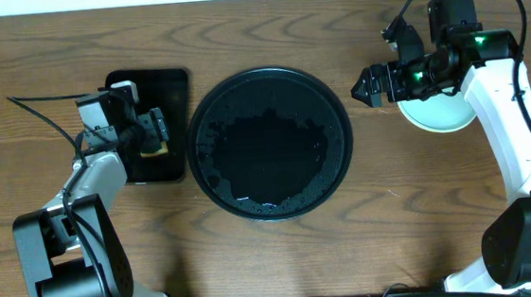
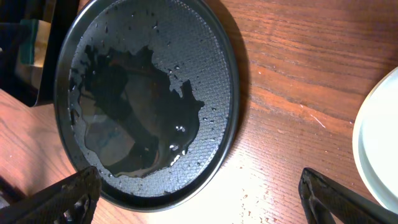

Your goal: Clean dirty plates on tray and stack at the side

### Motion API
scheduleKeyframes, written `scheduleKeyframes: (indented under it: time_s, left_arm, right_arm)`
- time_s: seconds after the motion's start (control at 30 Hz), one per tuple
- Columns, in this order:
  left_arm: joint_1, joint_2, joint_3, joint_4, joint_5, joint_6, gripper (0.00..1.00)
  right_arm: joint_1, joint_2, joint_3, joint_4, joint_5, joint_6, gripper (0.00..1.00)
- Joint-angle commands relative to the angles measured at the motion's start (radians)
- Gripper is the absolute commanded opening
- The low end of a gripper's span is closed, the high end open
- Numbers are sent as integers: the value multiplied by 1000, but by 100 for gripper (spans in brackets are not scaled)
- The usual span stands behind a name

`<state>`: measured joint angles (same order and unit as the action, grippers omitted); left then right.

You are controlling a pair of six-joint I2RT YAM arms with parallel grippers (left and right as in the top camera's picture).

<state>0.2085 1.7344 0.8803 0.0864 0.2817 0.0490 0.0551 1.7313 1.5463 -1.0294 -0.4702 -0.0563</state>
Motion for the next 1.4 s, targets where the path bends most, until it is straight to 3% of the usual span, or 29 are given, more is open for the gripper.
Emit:
scheduleKeyframes:
  time_s: [0.0,0.23,0.37,0.6,0.87,1.23,1.37]
  left_arm:
    - [2,-16,7,1,-9,-1,83]
    - [2,-16,7,1,-9,-1,83]
    - [2,-16,7,1,-9,-1,84]
    - [2,-16,7,1,-9,-1,84]
    - [2,-16,7,1,-9,-1,84]
    - [2,-16,7,1,-9,-1,84]
    - [2,-16,7,1,-9,-1,84]
  right_arm:
    - [4,-3,13,-2,3,-12,99]
    - [4,-118,12,5,130,-35,99]
    - [4,-292,11,44,185,-53,99]
    - [4,-630,10,214,186,-208,99]
    - [3,-986,-58,233,188,-322,99]
    - [-66,-1469,-656,504,204,-341,99]
    - [-69,-1585,-905,690,175,-305,99]
